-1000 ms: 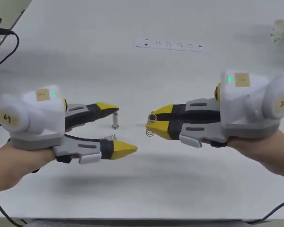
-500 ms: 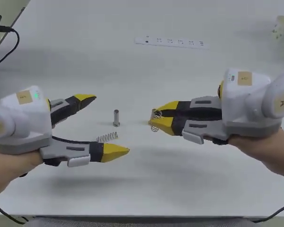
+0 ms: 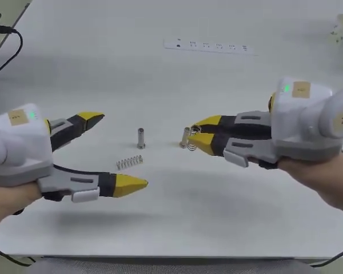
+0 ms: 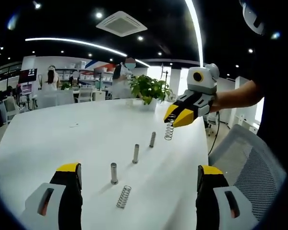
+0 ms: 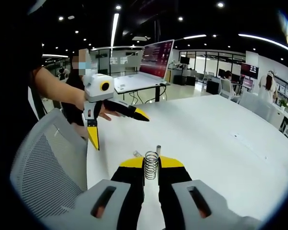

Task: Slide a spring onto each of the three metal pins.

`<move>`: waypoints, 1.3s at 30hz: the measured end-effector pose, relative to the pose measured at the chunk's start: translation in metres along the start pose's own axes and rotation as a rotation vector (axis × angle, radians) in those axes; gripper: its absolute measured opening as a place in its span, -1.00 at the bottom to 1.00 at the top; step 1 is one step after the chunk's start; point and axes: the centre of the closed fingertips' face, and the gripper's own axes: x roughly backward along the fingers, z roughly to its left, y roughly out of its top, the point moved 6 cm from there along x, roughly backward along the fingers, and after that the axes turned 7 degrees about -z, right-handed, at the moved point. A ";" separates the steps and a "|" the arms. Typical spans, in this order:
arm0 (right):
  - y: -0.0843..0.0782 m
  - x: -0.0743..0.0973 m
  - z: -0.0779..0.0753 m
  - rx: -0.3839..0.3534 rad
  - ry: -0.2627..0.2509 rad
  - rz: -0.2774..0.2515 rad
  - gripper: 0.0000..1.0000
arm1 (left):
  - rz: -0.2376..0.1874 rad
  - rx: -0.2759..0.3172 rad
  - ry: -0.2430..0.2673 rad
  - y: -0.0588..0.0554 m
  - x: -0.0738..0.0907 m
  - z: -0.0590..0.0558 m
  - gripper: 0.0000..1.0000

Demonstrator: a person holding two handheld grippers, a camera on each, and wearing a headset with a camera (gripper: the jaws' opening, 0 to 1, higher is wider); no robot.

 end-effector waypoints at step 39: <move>0.003 -0.008 -0.051 -0.091 -0.149 -0.047 -0.85 | 0.005 0.005 0.025 -0.002 0.010 -0.001 0.96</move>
